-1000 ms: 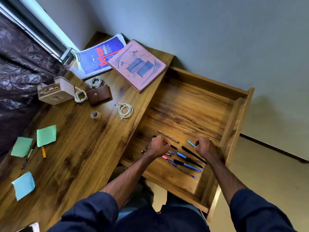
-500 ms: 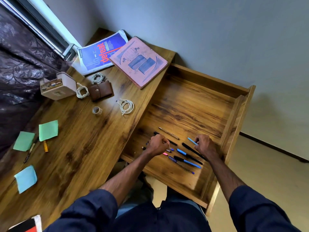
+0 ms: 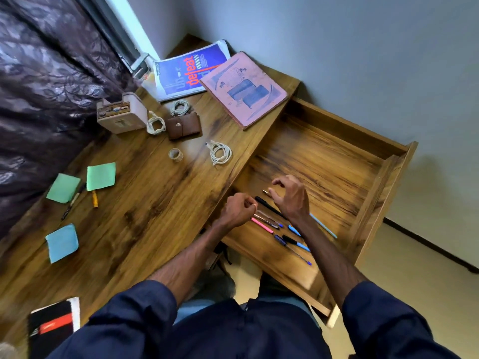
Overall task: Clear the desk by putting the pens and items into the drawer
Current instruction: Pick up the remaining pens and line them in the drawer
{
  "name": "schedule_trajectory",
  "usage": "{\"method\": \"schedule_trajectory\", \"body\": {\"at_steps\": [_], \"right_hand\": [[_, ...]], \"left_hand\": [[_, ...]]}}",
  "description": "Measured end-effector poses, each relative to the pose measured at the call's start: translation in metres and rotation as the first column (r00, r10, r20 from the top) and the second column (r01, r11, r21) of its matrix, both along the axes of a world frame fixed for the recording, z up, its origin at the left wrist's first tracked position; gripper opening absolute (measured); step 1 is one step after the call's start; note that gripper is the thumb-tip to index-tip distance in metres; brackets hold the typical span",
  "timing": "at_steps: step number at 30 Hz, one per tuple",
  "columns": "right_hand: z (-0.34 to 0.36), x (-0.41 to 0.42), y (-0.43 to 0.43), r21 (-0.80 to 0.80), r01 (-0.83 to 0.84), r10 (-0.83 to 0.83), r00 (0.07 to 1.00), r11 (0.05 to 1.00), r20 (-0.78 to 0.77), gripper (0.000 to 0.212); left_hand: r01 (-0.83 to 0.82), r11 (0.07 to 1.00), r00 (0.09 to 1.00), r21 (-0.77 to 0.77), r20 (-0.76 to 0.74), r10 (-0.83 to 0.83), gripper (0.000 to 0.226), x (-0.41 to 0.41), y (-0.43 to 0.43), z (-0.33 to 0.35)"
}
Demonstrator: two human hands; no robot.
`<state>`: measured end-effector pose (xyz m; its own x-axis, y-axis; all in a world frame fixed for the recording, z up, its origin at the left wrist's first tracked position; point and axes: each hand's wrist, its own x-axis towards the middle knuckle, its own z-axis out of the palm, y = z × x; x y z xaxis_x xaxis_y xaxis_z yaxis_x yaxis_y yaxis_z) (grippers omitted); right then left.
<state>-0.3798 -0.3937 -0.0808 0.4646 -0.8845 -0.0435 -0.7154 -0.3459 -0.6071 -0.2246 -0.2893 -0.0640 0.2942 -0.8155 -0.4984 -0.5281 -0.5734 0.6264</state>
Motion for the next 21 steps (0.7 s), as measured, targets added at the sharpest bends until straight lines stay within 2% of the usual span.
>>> {"method": "schedule_trajectory", "body": {"at_steps": [5, 8, 11, 14, 16, 21], "right_hand": [[0.045, 0.076, 0.035, -0.096, -0.153, 0.166, 0.975, 0.984, 0.146, 0.019], [0.059, 0.129, 0.067, -0.085, -0.250, 0.262, 0.950, 0.964, 0.170, 0.020], [0.063, 0.187, 0.105, -0.039, -0.353, 0.354, 0.922, 0.935, 0.157, 0.019], [0.058, 0.240, 0.137, -0.016, -0.448, 0.447, 0.886, 0.894, 0.123, 0.015], [0.053, 0.273, 0.158, -0.018, -0.543, 0.542, 0.836, 0.840, 0.084, 0.016], [0.023, 0.328, 0.196, 0.083, -0.678, 0.681, 0.714, 0.731, -0.163, 0.031]], "left_hand": [[-0.111, 0.993, 0.994, -0.032, -0.007, 0.111, 0.012, 0.055, 0.031, 0.021], [-0.178, 0.983, 0.984, -0.048, -0.001, 0.178, 0.015, 0.106, 0.059, 0.028], [-0.322, 0.943, 0.946, -0.082, -0.007, 0.323, 0.020, 0.159, 0.099, 0.034], [-0.478, 0.873, 0.877, -0.097, 0.000, 0.480, 0.027, 0.208, 0.145, 0.032], [-0.569, 0.819, 0.820, -0.079, 0.019, 0.572, 0.018, 0.240, 0.176, 0.027], [-0.713, 0.701, 0.698, 0.006, 0.105, 0.709, 0.011, 0.283, 0.244, 0.009]]}}
